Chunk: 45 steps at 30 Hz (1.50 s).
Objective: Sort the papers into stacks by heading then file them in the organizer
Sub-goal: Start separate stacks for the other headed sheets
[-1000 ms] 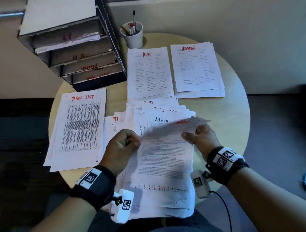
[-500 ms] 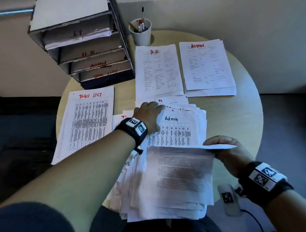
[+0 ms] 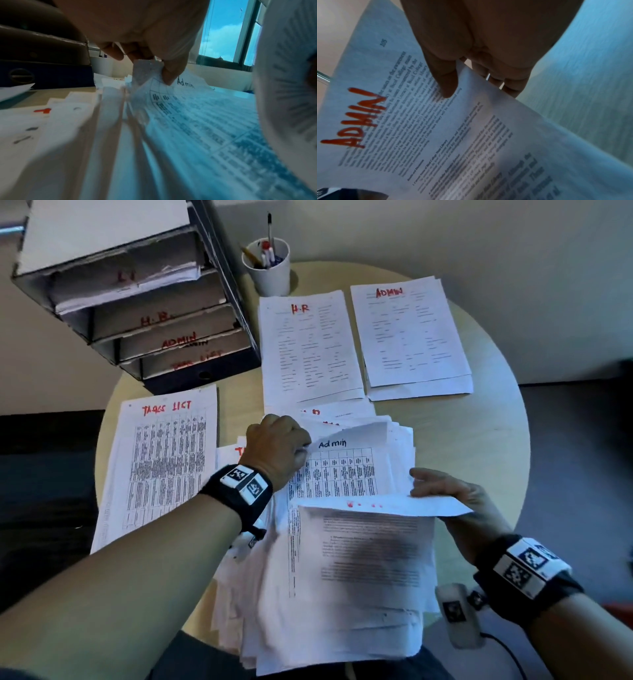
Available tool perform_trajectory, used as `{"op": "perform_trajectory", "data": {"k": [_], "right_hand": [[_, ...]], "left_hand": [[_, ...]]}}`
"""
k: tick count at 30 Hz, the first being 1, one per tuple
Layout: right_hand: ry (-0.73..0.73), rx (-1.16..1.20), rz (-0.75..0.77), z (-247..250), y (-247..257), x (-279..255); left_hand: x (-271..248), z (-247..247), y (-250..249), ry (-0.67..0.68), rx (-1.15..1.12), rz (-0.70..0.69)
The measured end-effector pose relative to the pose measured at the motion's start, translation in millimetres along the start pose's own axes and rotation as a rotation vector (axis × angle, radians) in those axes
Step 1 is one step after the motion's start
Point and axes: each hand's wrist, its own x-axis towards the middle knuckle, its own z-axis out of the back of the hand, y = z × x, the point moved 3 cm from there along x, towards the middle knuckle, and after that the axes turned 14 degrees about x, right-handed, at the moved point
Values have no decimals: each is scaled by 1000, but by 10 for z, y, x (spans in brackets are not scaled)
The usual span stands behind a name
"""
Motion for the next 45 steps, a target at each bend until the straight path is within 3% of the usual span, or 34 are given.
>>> {"op": "perform_trajectory", "data": {"k": [2, 5, 8, 12, 16, 19, 21, 23, 25, 27, 29, 32, 35, 37, 39, 42, 45], "right_hand": [[14, -45, 6, -63, 58, 19], [25, -50, 42, -35, 100, 95], [145, -158, 57, -122, 136, 91], [117, -135, 81, -193, 144, 6], [137, 44, 77, -175, 58, -52], [202, -107, 89, -198, -17, -84], [144, -251, 156, -205, -14, -83], [38, -247, 181, -165, -13, -43], [27, -163, 156, -155, 26, -34], [55, -195, 153, -150, 61, -85], [68, -243, 158, -128, 95, -144], [72, -64, 127, -59, 103, -191], [-2, 121, 10, 17, 43, -188], [-65, 103, 14, 24, 24, -205], [-85, 28, 49, 7, 17, -217], [-50, 32, 73, -14, 12, -186], [-60, 152, 6, -96, 18, -92]], "left_hand": [[-83, 127, -75, 34, -238, 2], [-317, 337, -277, 215, -670, -60], [-527, 416, -350, 273, -736, -135], [-470, 363, -162, 320, -851, 5], [-416, 338, -98, 366, -926, 33], [-426, 336, -205, 457, -965, 7], [-389, 332, -239, 533, -1028, 16], [-259, 320, -180, 490, -1091, 116], [-51, 275, -53, 355, -953, 231], [132, 198, -8, 352, -425, 115], [190, 89, -60, 470, 91, -31], [200, 15, -91, 482, 194, -3], [195, 34, -51, 348, 68, 33], [156, 86, 15, 216, -58, 77], [68, 158, 52, 132, -342, 114], [-130, 325, 39, 86, -811, 123], [-293, 460, -71, 100, -982, 79]]}}
